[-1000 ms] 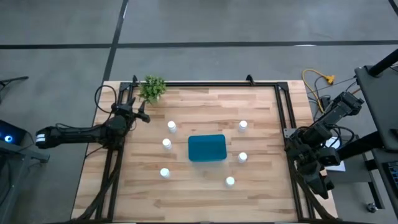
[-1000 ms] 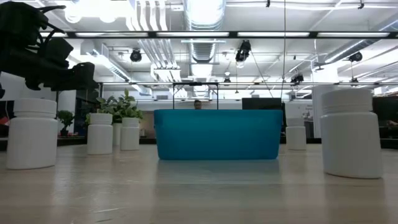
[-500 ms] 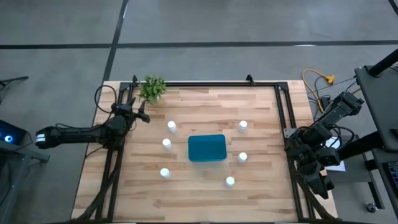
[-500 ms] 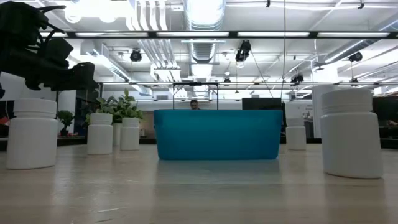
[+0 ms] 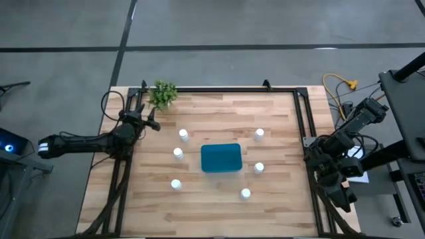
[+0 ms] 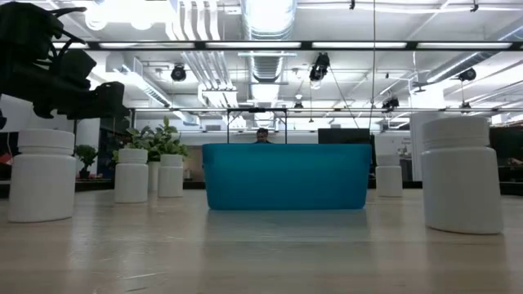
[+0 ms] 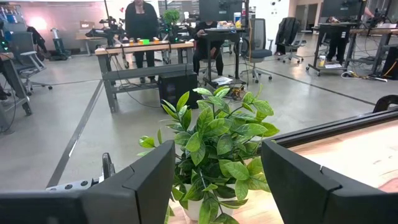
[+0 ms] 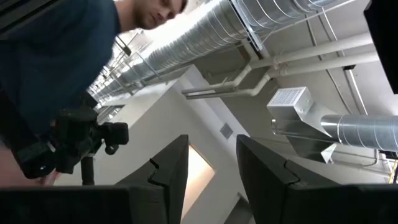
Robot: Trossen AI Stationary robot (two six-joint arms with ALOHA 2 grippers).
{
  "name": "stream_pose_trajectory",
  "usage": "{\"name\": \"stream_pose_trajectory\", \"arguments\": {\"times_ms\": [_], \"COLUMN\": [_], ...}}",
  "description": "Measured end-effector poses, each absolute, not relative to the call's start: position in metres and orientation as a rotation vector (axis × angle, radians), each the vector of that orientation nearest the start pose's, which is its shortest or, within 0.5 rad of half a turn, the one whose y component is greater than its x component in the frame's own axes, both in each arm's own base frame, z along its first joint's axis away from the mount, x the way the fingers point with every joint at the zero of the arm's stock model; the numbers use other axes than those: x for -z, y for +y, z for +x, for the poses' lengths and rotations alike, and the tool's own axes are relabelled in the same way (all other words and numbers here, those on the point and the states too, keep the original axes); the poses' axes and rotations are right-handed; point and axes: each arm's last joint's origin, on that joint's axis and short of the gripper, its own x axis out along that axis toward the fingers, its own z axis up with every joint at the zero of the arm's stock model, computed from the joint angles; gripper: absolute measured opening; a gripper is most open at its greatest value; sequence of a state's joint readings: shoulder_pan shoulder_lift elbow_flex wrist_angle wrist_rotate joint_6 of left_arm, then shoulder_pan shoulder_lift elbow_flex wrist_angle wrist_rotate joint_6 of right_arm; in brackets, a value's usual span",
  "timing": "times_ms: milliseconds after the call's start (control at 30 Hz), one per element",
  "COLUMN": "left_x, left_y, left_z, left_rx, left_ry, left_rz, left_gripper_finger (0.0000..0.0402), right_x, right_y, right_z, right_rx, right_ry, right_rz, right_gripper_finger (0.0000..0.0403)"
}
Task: Pick and place pill bottles into a basket
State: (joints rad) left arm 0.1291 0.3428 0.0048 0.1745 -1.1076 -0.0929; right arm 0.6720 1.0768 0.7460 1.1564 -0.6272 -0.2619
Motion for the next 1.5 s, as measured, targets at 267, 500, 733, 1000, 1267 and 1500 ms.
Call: {"name": "stream_pose_trajectory", "arguments": {"times_ms": [267,500,733,1000,1267,1500], "left_x": [-0.154,-0.154,-0.154,-0.154,-0.154,-0.154], "left_y": [0.039,0.039,0.039,0.039,0.039,0.039], "left_z": [0.098,0.098,0.098,0.098,0.098,0.098], "left_rx": [-1.239,-1.239,-1.24,-1.24,-1.24,-1.24], "left_ry": [0.097,0.097,0.097,0.097,0.097,0.096], "left_rz": [0.001,0.002,0.002,0.001,0.002,0.001], "left_gripper_finger": [0.0222,0.0222,0.0222,0.0222,0.0222,0.0222], "right_x": [-0.38,-0.38,-0.375,-0.368,-0.36,-0.355], "right_y": [0.143,0.142,0.138,0.123,0.095,0.073], "right_z": [0.152,0.152,0.17,0.182,0.179,0.171], "right_rx": [-1.096,-1.117,-0.791,-0.215,-0.182,-0.11], "right_ry": [-1.037,-1.015,-0.817,-0.632,-0.621,-0.617], "right_rz": [-0.191,-0.157,-0.061,0.075,0.26,0.258], "right_gripper_finger": [0.0128,0.0128,0.0128,0.0128,0.0128,0.0128]}}
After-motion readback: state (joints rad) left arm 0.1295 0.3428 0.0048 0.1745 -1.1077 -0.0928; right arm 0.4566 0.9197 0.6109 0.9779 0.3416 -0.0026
